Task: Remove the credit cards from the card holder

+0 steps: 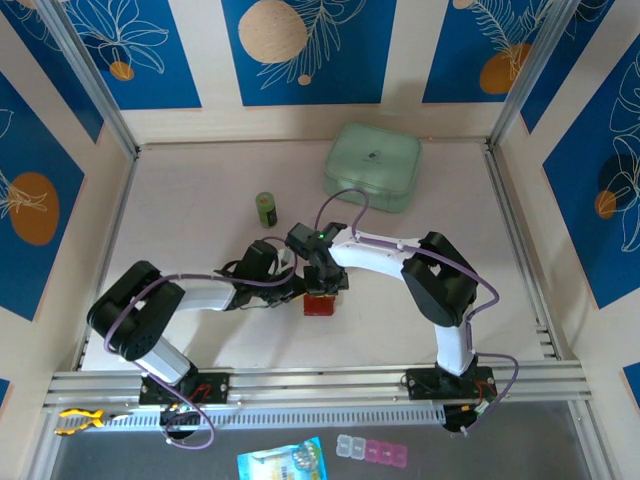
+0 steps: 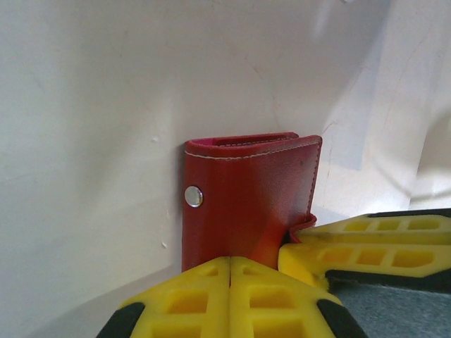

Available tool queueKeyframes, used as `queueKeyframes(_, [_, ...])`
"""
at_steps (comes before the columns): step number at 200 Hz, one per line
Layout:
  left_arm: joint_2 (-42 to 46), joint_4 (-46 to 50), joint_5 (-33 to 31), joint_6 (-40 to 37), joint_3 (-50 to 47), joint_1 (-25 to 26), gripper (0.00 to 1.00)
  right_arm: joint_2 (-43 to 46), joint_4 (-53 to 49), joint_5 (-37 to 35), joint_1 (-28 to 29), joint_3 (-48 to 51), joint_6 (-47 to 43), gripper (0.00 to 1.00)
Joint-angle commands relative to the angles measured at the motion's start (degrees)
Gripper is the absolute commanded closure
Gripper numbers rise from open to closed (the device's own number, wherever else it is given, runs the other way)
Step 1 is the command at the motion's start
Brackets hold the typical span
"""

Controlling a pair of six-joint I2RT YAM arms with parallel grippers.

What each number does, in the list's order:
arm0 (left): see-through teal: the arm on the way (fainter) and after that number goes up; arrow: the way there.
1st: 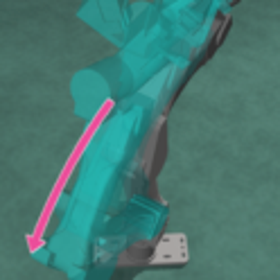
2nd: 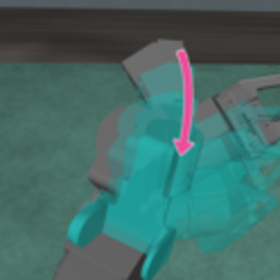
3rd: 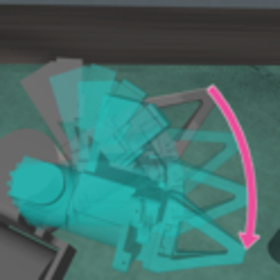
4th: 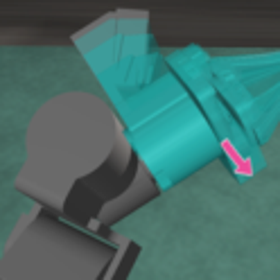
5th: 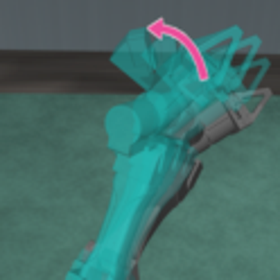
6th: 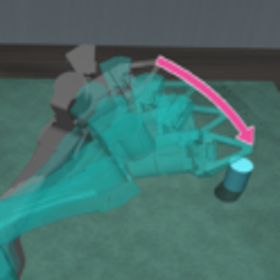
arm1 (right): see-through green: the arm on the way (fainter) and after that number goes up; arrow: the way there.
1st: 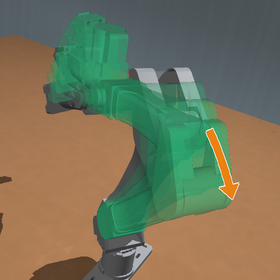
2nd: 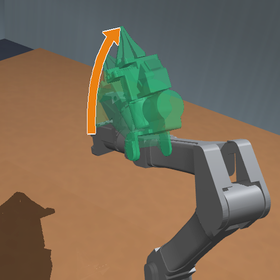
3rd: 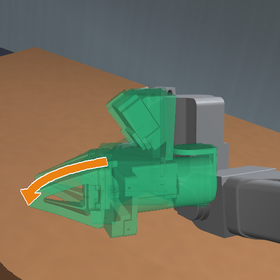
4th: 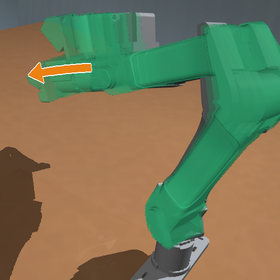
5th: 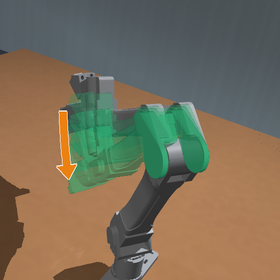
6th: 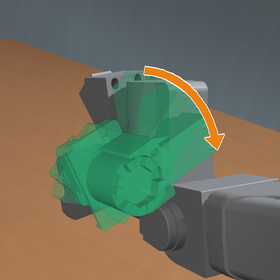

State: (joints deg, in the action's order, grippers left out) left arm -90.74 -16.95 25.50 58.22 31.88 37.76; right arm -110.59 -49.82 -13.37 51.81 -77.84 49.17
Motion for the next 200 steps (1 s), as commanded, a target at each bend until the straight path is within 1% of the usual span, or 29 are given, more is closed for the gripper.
queueKeyframes(1, [-1.6,4.6,-1.3,-0.2,-0.4,0.3,1.00,-1.2,-1.9,-0.7,0.7,0.4,0.7,0.91])
queueKeyframes(32, [-1.7,7.0,-2.2,-0.6,-0.4,0.1,1.00,0.5,-2.8,-1.9,0.6,0.5,0.5,1.00])
queueKeyframes(89, [-1.1,9.5,-4.1,-0.7,-2.1,-0.8,1.00,6.0,-2.8,-2.3,-1.7,3.8,0.0,1.00])
queueKeyframes(136, [-0.9,10.4,-3.9,-1.3,-1.4,-1.1,1.00,9.7,-0.5,-0.4,-4.3,8.9,-0.2,1.00])
queueKeyframes(157, [-0.5,10.1,-2.7,-1.4,-0.6,-1.0,1.00,11.1,1.3,1.1,-5.4,11.1,0.4,1.00])
queueKeyframes(184, [1.2,10.7,-1.8,-1.7,1.0,-0.9,1.00,12.7,4.7,3.9,-6.5,13.6,0.8,0.87])
queueKeyframes(200, [2.0,11.4,-1.2,-2.0,2.1,-1.0,1.00,13.1,6.8,5.9,-7.1,14.8,1.1,0.81])
